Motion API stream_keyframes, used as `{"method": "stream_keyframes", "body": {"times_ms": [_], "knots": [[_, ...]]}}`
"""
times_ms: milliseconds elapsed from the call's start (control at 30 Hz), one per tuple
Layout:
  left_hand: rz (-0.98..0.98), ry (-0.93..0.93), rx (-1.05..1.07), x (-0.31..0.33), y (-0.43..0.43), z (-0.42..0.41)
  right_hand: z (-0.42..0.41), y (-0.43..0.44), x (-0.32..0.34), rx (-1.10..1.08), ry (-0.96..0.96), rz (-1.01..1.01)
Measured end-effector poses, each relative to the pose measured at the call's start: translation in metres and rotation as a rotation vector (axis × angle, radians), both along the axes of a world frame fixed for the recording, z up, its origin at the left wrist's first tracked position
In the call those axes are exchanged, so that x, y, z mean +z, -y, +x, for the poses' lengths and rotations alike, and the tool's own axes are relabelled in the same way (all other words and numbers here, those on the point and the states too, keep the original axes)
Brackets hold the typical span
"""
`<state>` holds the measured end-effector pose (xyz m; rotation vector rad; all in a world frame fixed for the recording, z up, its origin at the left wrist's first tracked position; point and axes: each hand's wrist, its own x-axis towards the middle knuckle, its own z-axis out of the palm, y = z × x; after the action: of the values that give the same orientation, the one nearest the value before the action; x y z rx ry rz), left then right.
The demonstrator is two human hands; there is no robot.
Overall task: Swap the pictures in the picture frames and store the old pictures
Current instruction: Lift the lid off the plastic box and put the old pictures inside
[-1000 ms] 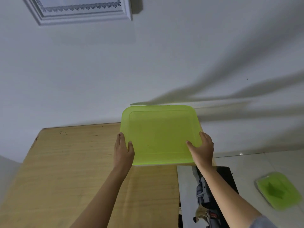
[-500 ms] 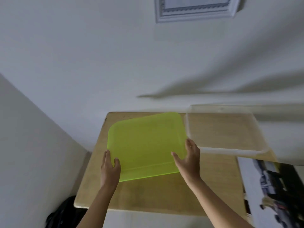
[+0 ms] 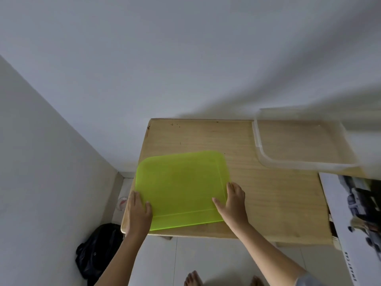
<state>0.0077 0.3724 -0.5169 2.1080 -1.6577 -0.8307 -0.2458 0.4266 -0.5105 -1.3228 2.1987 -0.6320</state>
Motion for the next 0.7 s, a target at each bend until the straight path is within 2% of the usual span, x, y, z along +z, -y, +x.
{"method": "stream_keyframes", "body": {"times_ms": [100,233,367,500,567,700], "knots": [[0.012,0.042,0.026,0.005,0.007,-0.010,-0.010,0.000,0.011,0.026,0.033,0.023],[-0.131,0.002,-0.086,0.031,0.017,-0.074,-0.059,-0.017,0.040,-0.076,0.082,-0.116],[-0.251,-0.086,-0.460,0.051,0.002,-0.194,-0.149,-0.059,0.064,-0.295,0.088,-0.198],[-0.180,-0.172,-0.937,0.059,-0.046,-0.311,-0.240,-0.128,0.070,-0.552,0.079,-0.191],[-0.147,-0.157,-1.123,0.051,-0.072,-0.360,-0.275,-0.171,0.065,-0.660,0.105,-0.168],[-0.089,-0.021,-1.335,0.037,-0.102,-0.431,-0.321,-0.240,0.043,-0.788,0.109,-0.032]]}}
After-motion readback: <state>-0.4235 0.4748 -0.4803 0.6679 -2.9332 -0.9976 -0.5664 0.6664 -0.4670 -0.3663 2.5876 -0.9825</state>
